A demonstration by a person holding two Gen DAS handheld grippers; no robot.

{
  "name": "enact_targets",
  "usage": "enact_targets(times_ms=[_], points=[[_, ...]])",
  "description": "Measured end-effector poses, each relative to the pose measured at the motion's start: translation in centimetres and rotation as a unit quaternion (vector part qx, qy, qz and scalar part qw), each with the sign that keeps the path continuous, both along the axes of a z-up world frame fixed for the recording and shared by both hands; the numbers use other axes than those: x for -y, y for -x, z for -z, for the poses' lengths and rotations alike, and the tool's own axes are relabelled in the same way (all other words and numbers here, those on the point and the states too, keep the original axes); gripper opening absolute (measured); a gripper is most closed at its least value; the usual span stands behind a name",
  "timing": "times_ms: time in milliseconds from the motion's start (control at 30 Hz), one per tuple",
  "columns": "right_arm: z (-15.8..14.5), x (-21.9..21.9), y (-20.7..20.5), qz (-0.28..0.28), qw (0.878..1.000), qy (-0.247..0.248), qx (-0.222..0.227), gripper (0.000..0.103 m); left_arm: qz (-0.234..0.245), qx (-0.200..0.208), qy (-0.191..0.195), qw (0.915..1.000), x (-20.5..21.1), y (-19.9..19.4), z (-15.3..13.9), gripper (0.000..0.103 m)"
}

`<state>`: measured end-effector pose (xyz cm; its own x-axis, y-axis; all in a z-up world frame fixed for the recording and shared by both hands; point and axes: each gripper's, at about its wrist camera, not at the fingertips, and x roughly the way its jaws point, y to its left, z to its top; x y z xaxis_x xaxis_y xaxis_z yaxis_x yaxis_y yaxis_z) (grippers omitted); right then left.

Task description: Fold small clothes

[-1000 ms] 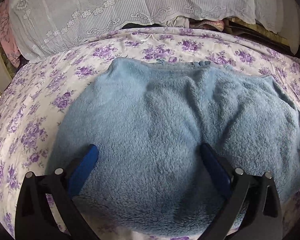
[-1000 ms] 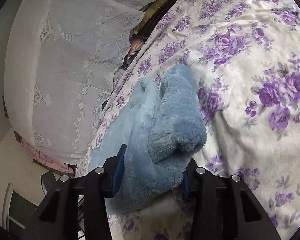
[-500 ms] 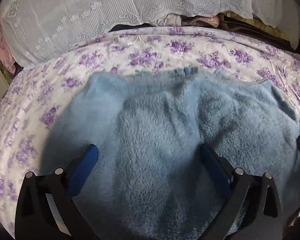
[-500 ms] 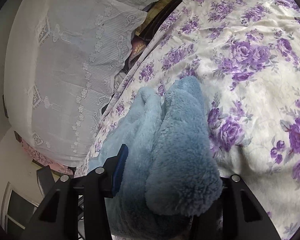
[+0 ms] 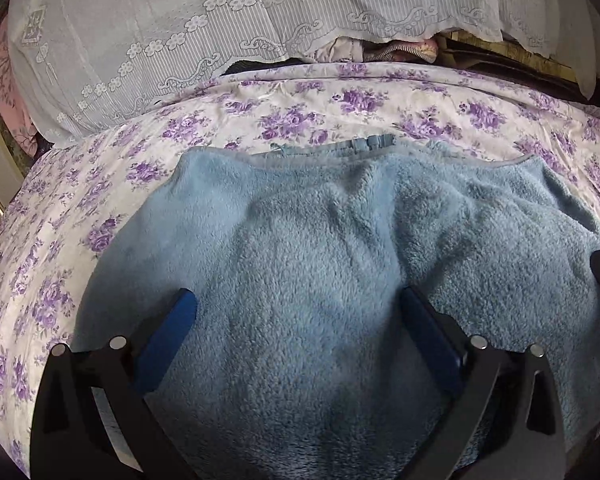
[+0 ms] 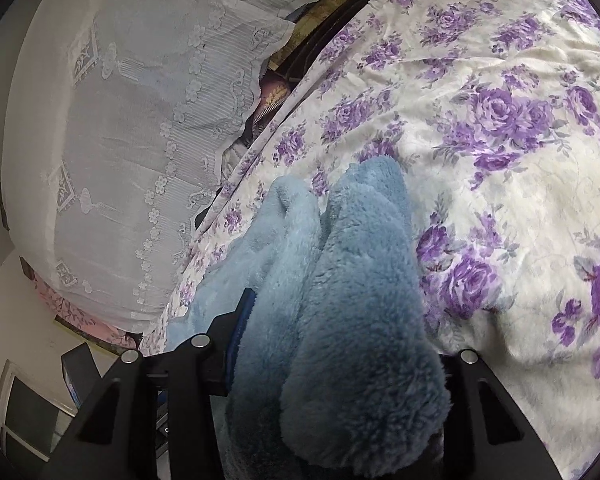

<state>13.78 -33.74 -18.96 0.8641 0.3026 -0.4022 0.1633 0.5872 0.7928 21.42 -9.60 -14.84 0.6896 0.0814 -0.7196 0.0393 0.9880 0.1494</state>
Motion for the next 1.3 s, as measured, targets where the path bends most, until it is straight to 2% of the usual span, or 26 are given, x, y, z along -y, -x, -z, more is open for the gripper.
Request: enact_targets(times_ms=[133, 433, 600, 667, 733, 800, 867, 967, 1033, 1167, 1300], points=[[0.3, 0.4, 0.2, -0.002, 1.0, -0.019, 0.0, 0.03, 0.0, 0.004, -0.002, 1.0, 0.1, 0.2, -0.1, 0.099], [0.4, 0.4, 0.3, -0.001, 1.0, -0.015, -0.001, 0.031, 0.003, 0.004, 0.005, 1.0, -0.1, 0.3, -0.2, 0.099], [0.4, 0.3, 0.3, 0.002, 1.0, -0.011, 0.002, 0.033, 0.002, 0.023, 0.012, 0.9997, -0.7, 0.2, -2.7, 0.099], [0.3, 0.3, 0.3, 0.002, 1.0, -0.01, 0.002, 0.033, 0.002, 0.027, -0.001, 0.9996, -0.3, -0.9, -3.3, 0.099], [0.3, 0.3, 0.3, 0.002, 1.0, -0.01, 0.002, 0.033, -0.013, 0.011, -0.006, 0.9998, -0.5, -2.5, -2.8, 0.099], [0.3, 0.3, 0.2, 0.001, 1.0, -0.008, 0.002, 0.033, -0.033, -0.036, -0.007, 0.9988, -0.8, -4.7, -0.2, 0.099], [0.2, 0.2, 0.1, -0.001, 1.0, -0.004, 0.0, 0.033, -0.033, -0.021, -0.015, 0.9991, -0.5, -4.7, 0.3, 0.099], [0.1, 0.1, 0.1, -0.001, 1.0, -0.004, 0.0, 0.033, -0.031, 0.008, -0.074, 0.9968, 1.0, -3.8, 0.3, 0.099], [0.1, 0.2, 0.1, -0.001, 1.0, -0.006, 0.001, 0.033, -0.03, 0.014, -0.063, 0.9975, 0.6, -3.2, -0.3, 0.099], [0.2, 0.2, 0.0, -0.002, 1.0, -0.009, 0.002, 0.032, 0.0, 0.024, -0.001, 0.9997, -1.8, -0.4, -2.5, 0.099], [0.3, 0.4, -0.1, -0.003, 1.0, -0.012, 0.004, 0.032, 0.003, 0.041, -0.024, 0.9989, -4.6, 1.5, -4.0, 0.099]])
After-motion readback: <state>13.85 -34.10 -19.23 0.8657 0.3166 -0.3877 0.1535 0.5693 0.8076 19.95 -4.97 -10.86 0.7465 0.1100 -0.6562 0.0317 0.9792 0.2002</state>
